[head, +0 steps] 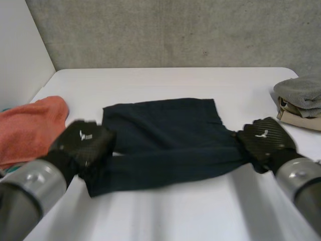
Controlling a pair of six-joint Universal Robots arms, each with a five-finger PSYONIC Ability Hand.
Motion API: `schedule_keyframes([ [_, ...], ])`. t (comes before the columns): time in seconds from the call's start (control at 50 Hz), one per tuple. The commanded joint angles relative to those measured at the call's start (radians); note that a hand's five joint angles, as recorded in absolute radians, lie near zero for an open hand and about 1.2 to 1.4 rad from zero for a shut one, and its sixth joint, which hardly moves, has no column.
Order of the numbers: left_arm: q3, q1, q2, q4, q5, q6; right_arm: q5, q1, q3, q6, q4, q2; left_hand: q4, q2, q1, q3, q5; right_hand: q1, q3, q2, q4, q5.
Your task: Fold the laundry.
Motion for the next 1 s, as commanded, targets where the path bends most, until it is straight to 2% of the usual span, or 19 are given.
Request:
schedule_keyframes([
  [0.02,-0.077,-0.069,0.089,-0.202,0.041,0.004,-0.048,-0.094,-0.045,-0.237,0.416,-0.163,0.195,0.197,0.257,0.203,0.218,0.304,0.209,0.225,0.199,0.210],
  [0.04,-0.083,-0.080,0.086,-0.208,0.047,0.006,-0.049,-0.102,-0.057,-0.260,0.477,-0.164,0.195,0.197,0.257,0.203,0.218,0.304,0.209,0.225,0.199,0.210],
  [0.1,-0.089,-0.102,0.071,-0.199,0.055,0.012,-0.055,-0.114,-0.074,-0.277,0.516,-0.166,0.195,0.197,0.257,0.203,0.218,0.304,0.209,0.225,0.199,0.210],
  [0.18,-0.043,-0.099,-0.023,-0.110,0.053,0.033,-0.095,-0.110,-0.108,-0.260,0.454,-0.126,0.195,0.197,0.257,0.203,0.218,0.304,0.209,0.225,0.199,0.210],
  [0.3,0.113,-0.073,-0.187,0.095,0.041,0.055,-0.091,-0.087,-0.241,-0.162,0.282,0.121,0.195,0.197,0.257,0.203,0.218,0.304,0.209,0.225,0.199,0.210],
  [0.38,0.265,-0.027,-0.339,0.210,0.024,0.056,-0.069,-0.047,-0.375,-0.090,0.220,0.251,0.195,0.197,0.257,0.203,0.218,0.304,0.209,0.225,0.199,0.210],
  [0.4,0.344,-0.016,-0.418,0.239,0.015,0.056,-0.061,-0.036,-0.404,-0.084,0.210,0.277,0.195,0.197,0.257,0.203,0.218,0.304,0.209,0.225,0.199,0.210],
  [0.52,0.613,-0.002,-0.656,0.264,-0.014,0.062,0.024,0.028,-0.617,-0.074,0.093,0.493,0.195,0.197,0.257,0.203,0.218,0.304,0.209,0.225,0.199,0.210],
  [0.64,0.862,0.032,-0.888,0.281,-0.025,0.110,0.046,0.038,-0.765,-0.080,-0.071,0.671,0.195,0.197,0.257,0.203,0.218,0.304,0.209,0.225,0.199,0.210],
  [0.7,0.977,0.033,-0.984,0.341,-0.038,0.118,0.043,0.044,-0.843,-0.080,-0.142,0.766,0.195,0.197,0.257,0.203,0.218,0.304,0.209,0.225,0.199,0.210],
  [0.72,0.997,0.030,-1.002,0.358,-0.042,0.118,0.049,0.048,-0.861,-0.080,-0.151,0.789,0.195,0.197,0.257,0.203,0.218,0.200,0.105,0.121,0.096,0.106],
  [0.74,1.012,0.024,-1.015,0.370,-0.043,0.119,0.054,0.056,-0.901,-0.077,-0.162,0.829,0.195,0.197,0.257,0.203,0.218,-0.292,-0.387,-0.371,-0.397,-0.386],
  [0.76,1.023,0.020,-1.028,0.382,-0.046,0.122,0.057,0.058,-0.916,-0.077,-0.165,0.848,0.088,0.090,0.150,0.096,0.111,-0.651,-0.746,-0.730,-0.756,-0.746],
  [0.78,1.034,0.018,-1.041,0.395,-0.048,0.121,0.061,0.061,-0.929,-0.077,-0.166,0.862,-0.889,-0.888,-0.828,-0.882,-0.867,-0.918,-1.013,-0.997,-1.022,-1.012],
  [0.8,1.034,0.015,-1.043,0.401,-0.046,0.119,0.074,0.064,-0.944,-0.077,-0.166,0.877,-1.026,-1.025,-0.965,-1.019,-1.004,-0.918,-1.013,-0.997,-1.022,-1.012],
  [0.82,1.032,0.012,-1.043,0.408,-0.046,0.118,0.084,0.065,-0.944,-0.074,-0.163,0.877,-0.954,-0.952,-0.892,-0.946,-0.931,-0.918,-1.013,-0.997,-1.022,-1.012],
  [0.86,1.017,-0.003,-1.042,0.408,-0.048,0.110,0.101,0.068,-0.935,-0.067,-0.157,0.859,-1.026,-1.025,-0.965,-1.019,-1.004,-0.918,-1.013,-0.997,-1.022,-1.012],
  [0.94,0.936,-0.023,-1.005,0.404,-0.051,0.108,0.118,0.065,-0.770,-0.045,-0.094,0.677,-1.026,-1.025,-0.965,-1.019,-1.004,-0.918,-1.013,-0.997,-1.022,-1.012],
  [1.0,0.824,-0.019,-0.902,0.404,-0.048,0.104,0.097,0.048,-0.666,-0.030,-0.016,0.586,-1.026,-1.025,-0.965,-1.019,-1.004,-0.918,-1.013,-0.997,-1.022,-1.012],
])
